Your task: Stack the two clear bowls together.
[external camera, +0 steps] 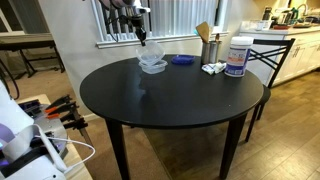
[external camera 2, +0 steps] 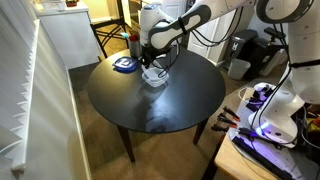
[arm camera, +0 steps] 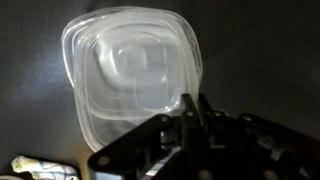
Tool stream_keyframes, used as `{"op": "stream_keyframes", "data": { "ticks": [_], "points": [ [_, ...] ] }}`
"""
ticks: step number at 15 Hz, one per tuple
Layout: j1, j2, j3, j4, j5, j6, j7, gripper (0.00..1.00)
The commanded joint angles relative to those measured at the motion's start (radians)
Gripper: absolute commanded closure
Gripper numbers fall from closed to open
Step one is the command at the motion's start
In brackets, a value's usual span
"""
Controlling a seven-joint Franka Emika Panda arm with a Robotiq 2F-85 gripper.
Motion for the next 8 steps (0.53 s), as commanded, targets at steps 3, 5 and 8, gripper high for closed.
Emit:
{"op": "stream_keyframes", "data": {
  "ticks": [3,5,8],
  "points": [
    [0.033,0.041,-0.026,0.065,0.054,-0.115,0.131,0.98],
    [0.036,0.044,-0.029,0.073,0.048,-0.122,0.163,0.98],
    [0.038,0.044,-0.034,0.075,0.036,-0.132,0.194,0.68]
  ]
}}
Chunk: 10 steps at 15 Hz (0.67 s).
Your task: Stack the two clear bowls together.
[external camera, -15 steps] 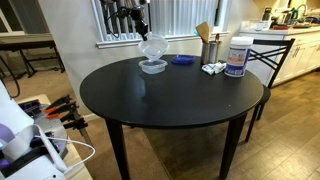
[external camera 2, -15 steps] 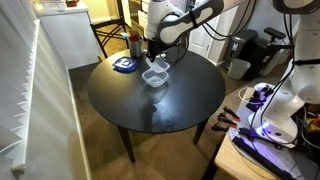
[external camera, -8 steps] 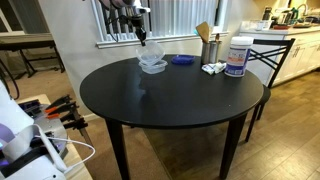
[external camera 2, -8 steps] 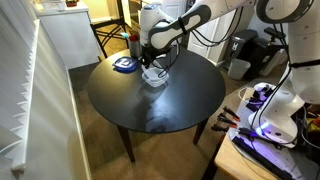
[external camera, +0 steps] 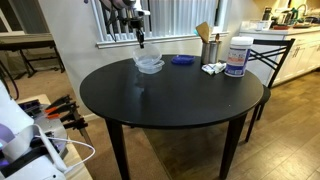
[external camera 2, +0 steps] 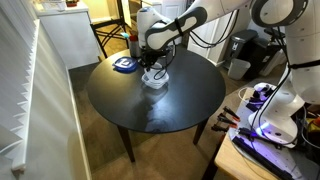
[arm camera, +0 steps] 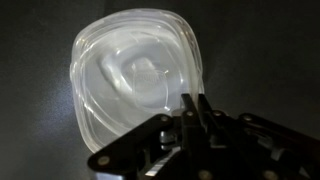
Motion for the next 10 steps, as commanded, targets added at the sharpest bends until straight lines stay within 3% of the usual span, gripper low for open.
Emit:
{"op": "stream_keyframes", "data": {
  "ticks": [1,10],
  "points": [
    [0.017,0.002,-0.019,0.012,0.006,-0.026,0.051,0.67],
    [0.066,-0.058,-0.057,-0.07,-0.103,-0.024,0.061,0.12]
  ]
}}
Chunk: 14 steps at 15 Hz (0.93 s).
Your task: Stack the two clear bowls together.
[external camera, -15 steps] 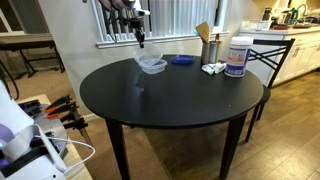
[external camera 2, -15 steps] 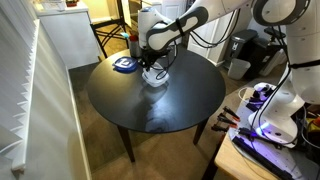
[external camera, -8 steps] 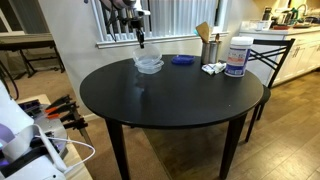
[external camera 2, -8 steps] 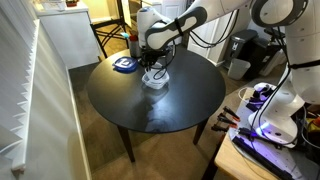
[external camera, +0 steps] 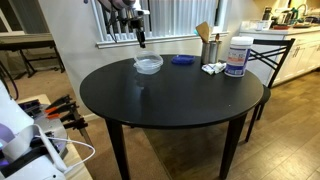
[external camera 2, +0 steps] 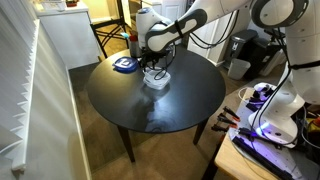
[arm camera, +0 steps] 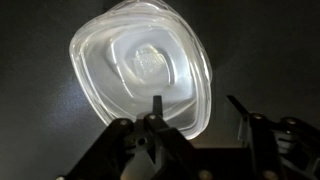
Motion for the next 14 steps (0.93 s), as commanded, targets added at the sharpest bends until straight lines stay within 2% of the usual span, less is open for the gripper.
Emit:
{"op": "stream_keyframes", "data": {
  "ticks": [1,3,8,14],
  "points": [
    [0.04,-0.077,-0.022,-0.092,-0.08,-0.016,0.024,0.06],
    [0.058,-0.126,-0.023,-0.157,-0.129,-0.016,0.029,0.0],
    [0.066,-0.323,0.015,-0.394,-0.189,0.018,0.021,0.0],
    [-0.01,-0.577,0.055,-0.629,-0.244,0.067,-0.016,0.0]
  ]
}}
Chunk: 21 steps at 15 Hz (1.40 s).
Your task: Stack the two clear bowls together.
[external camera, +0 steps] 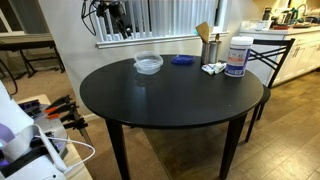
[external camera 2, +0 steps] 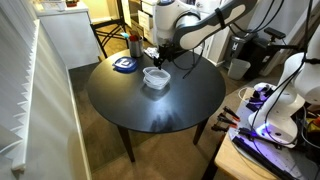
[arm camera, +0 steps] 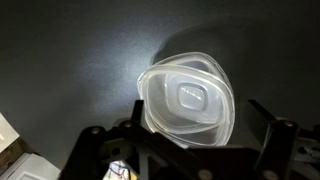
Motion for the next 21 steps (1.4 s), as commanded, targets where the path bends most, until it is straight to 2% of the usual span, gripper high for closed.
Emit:
{"op": "stream_keyframes", "data": {
  "ticks": [1,6,9,15,21],
  "points": [
    [-0.082,-0.17,0.033,-0.17,-0.034,0.054,-0.033,0.0],
    [-0.175,-0.141,0.047,-0.146,0.011,0.099,-0.12,0.0],
    [-0.19,-0.067,0.055,-0.094,0.004,0.146,-0.091,0.0],
    [-0.147,0.129,0.06,0.049,-0.017,0.187,-0.054,0.0],
    [-0.086,0.28,0.025,0.139,-0.012,0.196,-0.051,0.0]
  ]
}}
